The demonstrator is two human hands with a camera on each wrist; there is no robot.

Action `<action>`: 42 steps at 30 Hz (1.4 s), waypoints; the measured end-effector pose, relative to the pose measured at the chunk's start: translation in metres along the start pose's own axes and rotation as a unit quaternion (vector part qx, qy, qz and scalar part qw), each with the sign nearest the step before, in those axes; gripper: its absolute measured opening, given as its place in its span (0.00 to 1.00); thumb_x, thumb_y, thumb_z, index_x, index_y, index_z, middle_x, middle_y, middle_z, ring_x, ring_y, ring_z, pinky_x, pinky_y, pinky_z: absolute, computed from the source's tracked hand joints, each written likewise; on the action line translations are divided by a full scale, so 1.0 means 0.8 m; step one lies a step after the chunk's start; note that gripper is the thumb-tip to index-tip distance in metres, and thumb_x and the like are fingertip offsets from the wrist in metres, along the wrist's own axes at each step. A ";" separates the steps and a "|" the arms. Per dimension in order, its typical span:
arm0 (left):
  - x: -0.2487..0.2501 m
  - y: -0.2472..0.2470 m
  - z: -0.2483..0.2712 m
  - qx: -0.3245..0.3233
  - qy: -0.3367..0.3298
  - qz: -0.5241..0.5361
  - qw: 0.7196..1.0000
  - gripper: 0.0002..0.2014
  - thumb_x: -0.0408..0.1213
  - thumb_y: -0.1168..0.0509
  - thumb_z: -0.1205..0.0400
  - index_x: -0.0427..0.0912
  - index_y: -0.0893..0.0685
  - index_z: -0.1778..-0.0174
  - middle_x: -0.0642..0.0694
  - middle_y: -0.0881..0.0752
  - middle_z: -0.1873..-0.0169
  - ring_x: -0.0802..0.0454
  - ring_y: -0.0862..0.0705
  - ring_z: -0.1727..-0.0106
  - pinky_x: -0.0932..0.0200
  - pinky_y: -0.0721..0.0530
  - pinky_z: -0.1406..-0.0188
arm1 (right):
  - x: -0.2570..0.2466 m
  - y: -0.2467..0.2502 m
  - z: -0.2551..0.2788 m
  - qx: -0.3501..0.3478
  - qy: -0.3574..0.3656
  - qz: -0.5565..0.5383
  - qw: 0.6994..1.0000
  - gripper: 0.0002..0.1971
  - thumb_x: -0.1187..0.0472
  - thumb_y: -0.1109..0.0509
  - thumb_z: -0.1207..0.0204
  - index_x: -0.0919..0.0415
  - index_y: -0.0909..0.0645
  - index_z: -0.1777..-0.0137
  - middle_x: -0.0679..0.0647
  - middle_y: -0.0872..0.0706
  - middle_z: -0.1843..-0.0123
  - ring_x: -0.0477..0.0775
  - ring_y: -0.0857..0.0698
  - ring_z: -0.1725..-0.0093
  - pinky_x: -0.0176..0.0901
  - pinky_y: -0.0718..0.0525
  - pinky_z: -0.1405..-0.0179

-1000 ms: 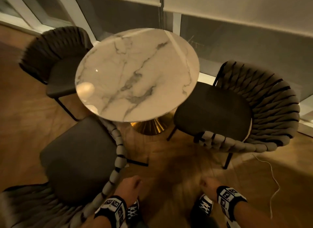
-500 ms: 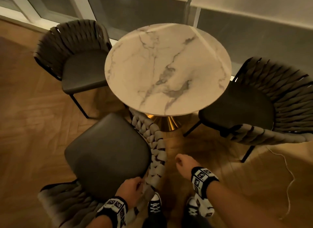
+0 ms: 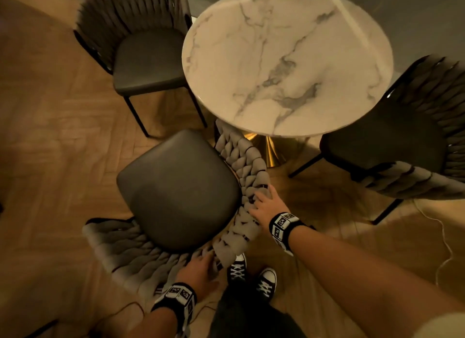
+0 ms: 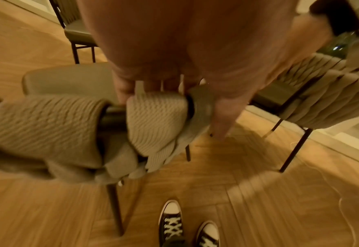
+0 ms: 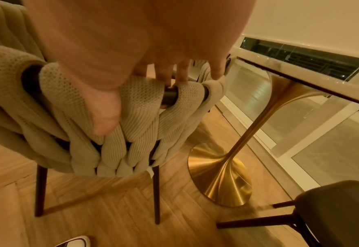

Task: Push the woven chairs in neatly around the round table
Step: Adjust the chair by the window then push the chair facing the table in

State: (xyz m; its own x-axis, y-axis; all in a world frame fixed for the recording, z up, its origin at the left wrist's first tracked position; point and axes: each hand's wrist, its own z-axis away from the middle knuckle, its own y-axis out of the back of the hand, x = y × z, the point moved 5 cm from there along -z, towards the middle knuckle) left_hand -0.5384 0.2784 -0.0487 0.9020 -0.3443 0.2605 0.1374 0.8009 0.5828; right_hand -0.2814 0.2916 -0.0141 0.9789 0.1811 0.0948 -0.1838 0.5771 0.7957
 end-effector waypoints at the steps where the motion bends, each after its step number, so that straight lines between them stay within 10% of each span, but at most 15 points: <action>1: -0.010 -0.006 0.002 0.001 0.019 -0.029 0.999 0.34 0.50 0.30 0.24 0.53 0.33 0.22 0.49 0.22 0.27 0.46 0.21 0.30 0.50 0.20 0.31 | -0.004 -0.002 0.000 0.000 -0.008 0.002 1.000 0.30 0.51 0.33 0.22 0.51 0.35 0.21 0.56 0.33 0.18 0.63 0.48 0.15 0.80 0.56 0.22; 6: -0.030 -0.021 0.002 0.030 0.024 -0.101 0.994 0.30 0.37 0.40 0.19 0.51 0.35 0.19 0.47 0.19 0.29 0.45 0.18 0.33 0.50 0.19 0.34 | -0.017 -0.003 -0.004 0.000 -0.021 0.053 0.998 0.30 0.49 0.31 0.24 0.50 0.33 0.23 0.59 0.28 0.21 0.68 0.41 0.18 0.80 0.55 0.24; 26: -0.028 0.025 0.033 -0.011 -0.034 -0.275 0.961 0.17 0.35 0.39 0.19 0.53 0.20 0.35 0.47 0.16 0.35 0.44 0.17 0.35 0.47 0.20 0.36 | -0.049 -0.039 0.095 -0.056 -0.070 -0.061 0.994 0.26 0.45 0.35 0.22 0.49 0.32 0.24 0.60 0.24 0.26 0.65 0.41 0.20 0.79 0.48 0.23; 42: -0.214 0.139 0.003 0.010 -0.117 -0.375 0.920 0.35 0.50 0.36 0.24 0.57 0.37 0.19 0.45 0.20 0.27 0.41 0.21 0.28 0.41 0.24 0.27 | -0.194 0.071 0.017 -0.045 -0.097 -0.104 0.989 0.21 0.43 0.33 0.26 0.50 0.24 0.36 0.58 0.20 0.37 0.64 0.30 0.36 0.64 0.25 0.43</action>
State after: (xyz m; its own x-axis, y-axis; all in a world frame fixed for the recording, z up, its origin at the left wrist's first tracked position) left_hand -0.6781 0.4251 -0.0270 0.4448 -0.8934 -0.0636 0.6745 0.2874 0.6800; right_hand -0.4422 0.2857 0.0249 0.9936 -0.0991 0.0546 0.0240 0.6560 0.7544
